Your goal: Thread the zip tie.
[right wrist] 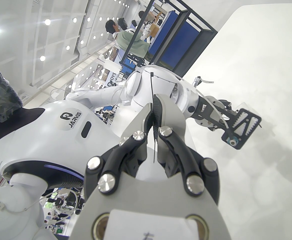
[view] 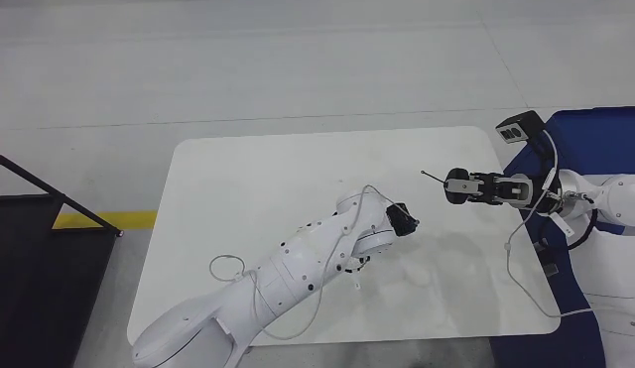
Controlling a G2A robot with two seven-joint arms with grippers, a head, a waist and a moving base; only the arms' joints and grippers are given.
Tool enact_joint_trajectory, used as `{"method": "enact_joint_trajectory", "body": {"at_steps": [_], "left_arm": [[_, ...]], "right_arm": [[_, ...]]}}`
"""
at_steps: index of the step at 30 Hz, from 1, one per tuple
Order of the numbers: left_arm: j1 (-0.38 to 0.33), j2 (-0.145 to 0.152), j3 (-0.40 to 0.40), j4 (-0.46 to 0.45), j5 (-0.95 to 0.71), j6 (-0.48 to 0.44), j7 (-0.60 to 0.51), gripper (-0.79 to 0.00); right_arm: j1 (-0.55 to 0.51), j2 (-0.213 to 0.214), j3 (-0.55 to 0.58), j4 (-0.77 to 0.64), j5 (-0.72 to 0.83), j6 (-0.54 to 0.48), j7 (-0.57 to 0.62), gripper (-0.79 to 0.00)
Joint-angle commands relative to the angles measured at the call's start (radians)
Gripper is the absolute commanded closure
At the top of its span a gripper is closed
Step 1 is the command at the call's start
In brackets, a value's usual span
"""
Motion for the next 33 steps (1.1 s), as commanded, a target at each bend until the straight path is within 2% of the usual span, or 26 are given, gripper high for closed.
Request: {"method": "enact_joint_trajectory", "body": {"at_steps": [1,3,4,8,15,33], "left_arm": [[0.005,0.005,-0.002,-0.011,0.005,0.002,-0.002,-0.111],[0.009,0.009,-0.001,-0.024,0.011,0.007,-0.007,-0.04],[0.009,0.011,-0.001,-0.031,0.014,0.011,-0.011,-0.031],[0.012,0.02,-0.004,-0.061,0.019,0.027,-0.027,-0.102],[0.02,0.031,0.003,-0.072,0.0,0.03,-0.03,-0.129],[-0.029,-0.022,0.037,0.126,0.011,0.053,0.073,-0.185]], "right_arm": [[0.0,0.0,0.0,0.0,0.0,0.0,0.0,0.0],[0.0,0.0,0.0,0.0,0.0,0.0,0.0,0.0],[0.0,0.0,0.0,0.0,0.0,0.0,0.0,0.0],[0.0,0.0,0.0,0.0,0.0,0.0,0.0,0.0],[0.0,0.0,0.0,0.0,0.0,0.0,0.0,0.0],[0.0,0.0,0.0,0.0,0.0,0.0,0.0,0.0]]}}
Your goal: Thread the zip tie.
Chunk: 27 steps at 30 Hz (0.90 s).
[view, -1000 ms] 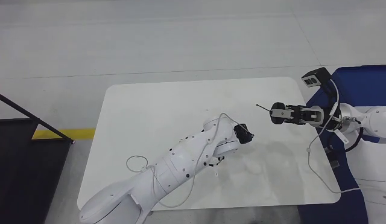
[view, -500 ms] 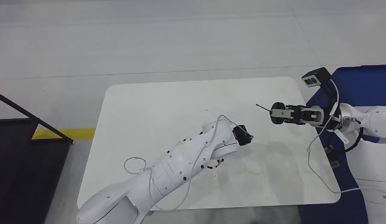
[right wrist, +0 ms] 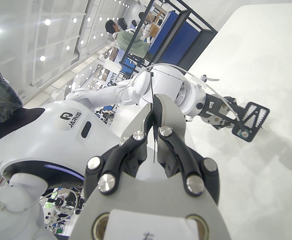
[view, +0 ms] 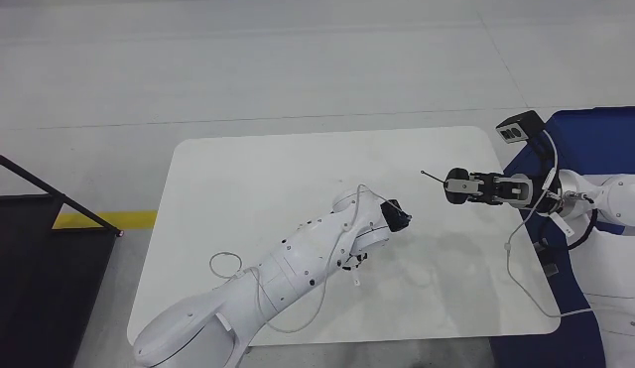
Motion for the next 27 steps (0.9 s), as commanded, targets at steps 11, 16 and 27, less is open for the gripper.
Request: {"method": "enact_joint_trajectory", "body": {"at_steps": [11,16,27], "left_arm": [[-0.015,-0.031,0.016,0.086,0.018,0.003,0.046,-0.179],[-0.016,-0.039,0.008,0.072,0.001,-0.004,0.036,-0.175],[0.006,-0.033,-0.041,0.045,-0.053,0.035,-0.038,-0.135]], "right_arm": [[0.0,0.0,0.0,0.0,0.0,0.0,0.0,0.0],[0.0,0.0,0.0,0.0,0.0,0.0,0.0,0.0],[0.0,0.0,0.0,0.0,0.0,0.0,0.0,0.0]]}}
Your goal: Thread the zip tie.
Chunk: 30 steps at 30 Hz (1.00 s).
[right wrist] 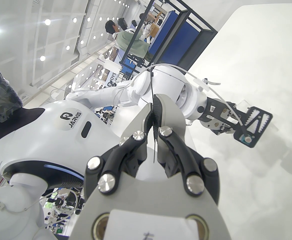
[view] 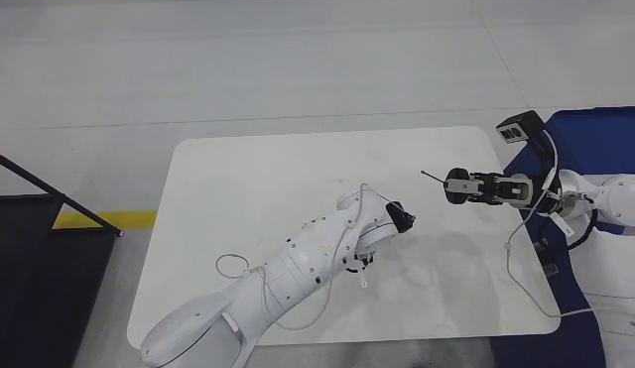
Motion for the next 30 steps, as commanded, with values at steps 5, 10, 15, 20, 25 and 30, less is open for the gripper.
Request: {"method": "enact_joint_trajectory", "body": {"at_steps": [5,10,15,20,25,30], "left_arm": [[-0.004,-0.008,-0.001,0.056,-0.007,0.001,0.011,-0.132],[-0.013,-0.022,0.003,0.086,-0.027,-0.01,0.026,-0.135],[-0.022,-0.035,0.014,0.123,-0.03,-0.014,0.037,-0.142],[-0.033,-0.049,0.022,0.17,-0.031,-0.014,0.045,-0.148],[-0.042,-0.06,0.025,0.203,-0.035,-0.017,0.055,-0.157],[-0.046,-0.069,0.028,0.227,-0.036,-0.02,0.059,-0.154]], "right_arm": [[0.0,0.0,0.0,0.0,0.0,0.0,0.0,0.0],[0.0,0.0,0.0,0.0,0.0,0.0,0.0,0.0],[0.0,0.0,0.0,0.0,0.0,0.0,0.0,0.0],[0.0,0.0,0.0,0.0,0.0,0.0,0.0,0.0],[0.0,0.0,0.0,0.0,0.0,0.0,0.0,0.0],[0.0,0.0,0.0,0.0,0.0,0.0,0.0,0.0]]}}
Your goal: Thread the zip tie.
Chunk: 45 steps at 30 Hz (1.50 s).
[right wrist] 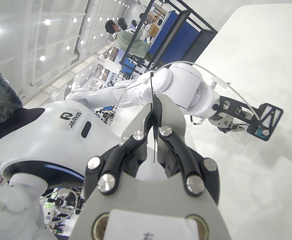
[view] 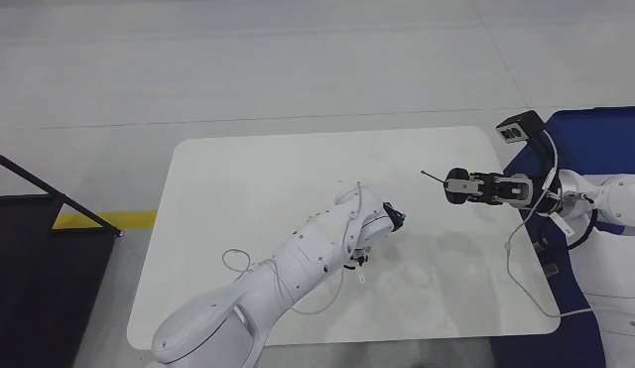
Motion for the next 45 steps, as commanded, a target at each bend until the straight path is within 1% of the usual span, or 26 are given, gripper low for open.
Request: {"method": "enact_joint_trajectory", "body": {"at_steps": [1,4,6,8,12,17,22,26,30,37,40,43,45], "left_arm": [[-0.001,-0.003,0.001,0.01,-0.001,-0.003,0.002,-0.151],[-0.004,-0.009,0.003,0.024,-0.001,-0.006,0.005,-0.142],[-0.004,-0.012,0.005,0.033,0.0,-0.009,0.005,-0.105],[-0.006,-0.015,0.005,0.04,-0.001,-0.011,0.005,-0.089],[-0.009,-0.02,0.005,0.049,-0.002,-0.013,0.006,0.0],[-0.014,-0.024,0.001,0.043,0.0,-0.009,-0.001,0.0],[-0.015,-0.017,-0.015,-0.016,0.005,0.004,-0.029,0.0],[-0.002,-0.001,-0.035,-0.094,0.021,0.02,-0.072,0.0],[0.024,0.023,-0.067,-0.179,0.034,0.028,-0.106,0.0],[0.091,0.076,-0.158,-0.341,0.055,0.036,-0.123,0.0],[0.119,0.099,-0.179,-0.395,0.081,0.044,-0.123,0.0],[0.141,0.122,-0.186,-0.432,0.107,0.067,-0.123,0.0],[0.155,0.137,-0.169,-0.429,0.086,0.035,-0.123,0.0]], "right_arm": [[0.0,0.0,0.0,0.0,0.0,0.0,0.0,0.0],[0.0,0.0,0.0,0.0,0.0,0.0,0.0,0.0],[0.0,0.0,0.0,0.0,0.0,0.0,0.0,0.0],[0.0,0.0,0.0,0.0,0.0,0.0,0.0,0.0],[0.0,0.0,0.0,0.0,0.0,0.0,0.0,0.0],[0.0,0.0,0.0,0.0,0.0,0.0,0.0,0.0],[0.0,0.0,0.0,0.0,0.0,0.0,0.0,0.0],[0.0,0.0,0.0,0.0,0.0,0.0,0.0,0.0],[0.0,0.0,0.0,0.0,0.0,0.0,0.0,0.0],[0.0,0.0,0.0,0.0,0.0,0.0,0.0,0.0],[0.0,0.0,0.0,0.0,0.0,0.0,0.0,0.0],[0.0,0.0,0.0,0.0,0.0,0.0,0.0,0.0],[0.0,0.0,0.0,0.0,0.0,0.0,0.0,0.0]]}}
